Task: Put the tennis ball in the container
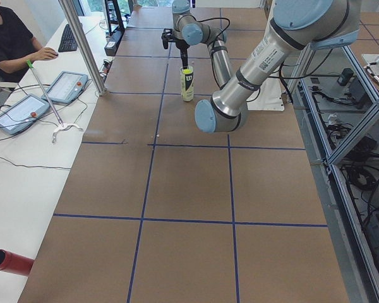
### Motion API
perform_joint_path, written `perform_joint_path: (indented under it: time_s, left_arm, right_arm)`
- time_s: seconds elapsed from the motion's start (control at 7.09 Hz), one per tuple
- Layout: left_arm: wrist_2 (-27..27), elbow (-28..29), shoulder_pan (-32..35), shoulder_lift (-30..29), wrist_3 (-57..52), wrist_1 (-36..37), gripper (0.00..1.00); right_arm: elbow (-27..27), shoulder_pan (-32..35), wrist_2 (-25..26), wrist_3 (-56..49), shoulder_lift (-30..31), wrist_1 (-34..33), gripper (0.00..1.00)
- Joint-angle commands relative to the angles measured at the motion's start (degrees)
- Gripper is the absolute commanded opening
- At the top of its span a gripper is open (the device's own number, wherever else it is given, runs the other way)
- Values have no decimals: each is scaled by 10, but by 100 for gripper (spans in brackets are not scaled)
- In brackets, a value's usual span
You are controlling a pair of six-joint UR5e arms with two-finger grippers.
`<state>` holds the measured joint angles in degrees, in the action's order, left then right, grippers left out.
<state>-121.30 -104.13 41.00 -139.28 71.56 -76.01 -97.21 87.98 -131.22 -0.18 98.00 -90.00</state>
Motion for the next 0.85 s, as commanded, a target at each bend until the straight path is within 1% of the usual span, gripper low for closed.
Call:
perform_joint_path:
  time_s: [0.0,0.14,0.28,0.42,0.71]
  left_arm:
    - [-4,-30,62,47,-128,0,100]
    - [-6,-38,112,68,-219,2,100]
    - [-15,-39,175,110,-310,2,100]
    - [-28,-38,212,163,-426,1,100]
    - [-32,-24,316,259,-628,-12,100]
  right_arm:
    - [0,0,0,0,0,0,100]
    - [0,0,0,0,0,0,100]
    - [0,0,0,0,0,0,100]
    - [0,0,0,0,0,0,100]
    - [0,0,0,0,0,0,100]
